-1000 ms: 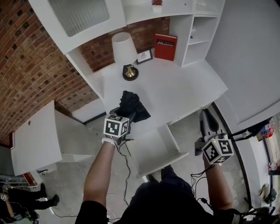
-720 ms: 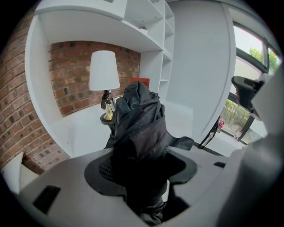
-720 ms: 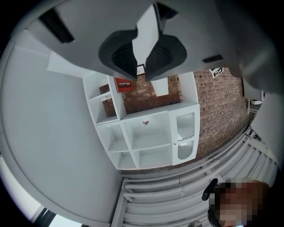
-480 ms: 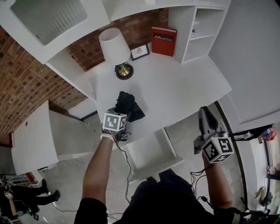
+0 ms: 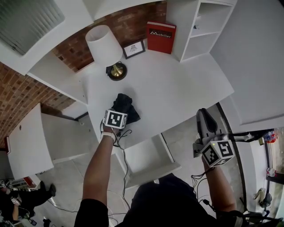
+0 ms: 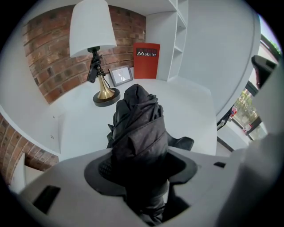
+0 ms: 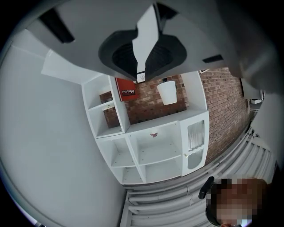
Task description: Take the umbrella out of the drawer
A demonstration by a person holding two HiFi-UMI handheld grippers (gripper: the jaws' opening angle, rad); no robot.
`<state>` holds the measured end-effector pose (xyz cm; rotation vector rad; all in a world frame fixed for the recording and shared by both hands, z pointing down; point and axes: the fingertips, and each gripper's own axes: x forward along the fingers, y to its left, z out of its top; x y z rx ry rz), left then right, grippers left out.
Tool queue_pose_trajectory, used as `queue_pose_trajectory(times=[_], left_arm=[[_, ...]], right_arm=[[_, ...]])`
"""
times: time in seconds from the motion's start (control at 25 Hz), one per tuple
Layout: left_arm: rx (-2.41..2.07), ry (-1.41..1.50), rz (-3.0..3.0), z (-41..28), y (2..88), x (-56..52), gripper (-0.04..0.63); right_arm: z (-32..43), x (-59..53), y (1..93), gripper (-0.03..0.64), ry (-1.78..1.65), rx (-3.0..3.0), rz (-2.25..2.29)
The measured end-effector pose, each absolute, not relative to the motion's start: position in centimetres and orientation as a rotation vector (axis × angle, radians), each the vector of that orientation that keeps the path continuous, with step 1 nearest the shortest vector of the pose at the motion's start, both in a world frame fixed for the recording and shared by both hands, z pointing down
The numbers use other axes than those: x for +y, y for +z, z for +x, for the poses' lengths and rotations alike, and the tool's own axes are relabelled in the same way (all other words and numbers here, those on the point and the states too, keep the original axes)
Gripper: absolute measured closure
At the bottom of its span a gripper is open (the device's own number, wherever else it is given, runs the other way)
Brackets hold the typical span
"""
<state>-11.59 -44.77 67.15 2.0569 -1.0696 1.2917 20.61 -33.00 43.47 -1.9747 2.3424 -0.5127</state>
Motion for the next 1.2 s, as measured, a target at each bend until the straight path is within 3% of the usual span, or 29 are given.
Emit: queue_pose_trajectory(times=[0.4, 0.76, 1.2], left_arm=[[-1.056, 1.393, 2.028, -11.2, 70.7, -45.3, 0.334], [-1.126, 1.334, 2.071, -12.1, 68.1, -43.8, 0.311], [-1.366, 0.761, 2.292, -16.1, 51.9, -40.6, 0.311]], right_arm=[[22.1, -33.8, 44.7, 0.566, -0.548, 2.314, -1.992], [21.7, -31.9, 42.7, 0.566, -0.501, 2.295, -2.023], [16.3, -29.5, 36.7, 0.568, -0.352, 2.330, -1.995]])
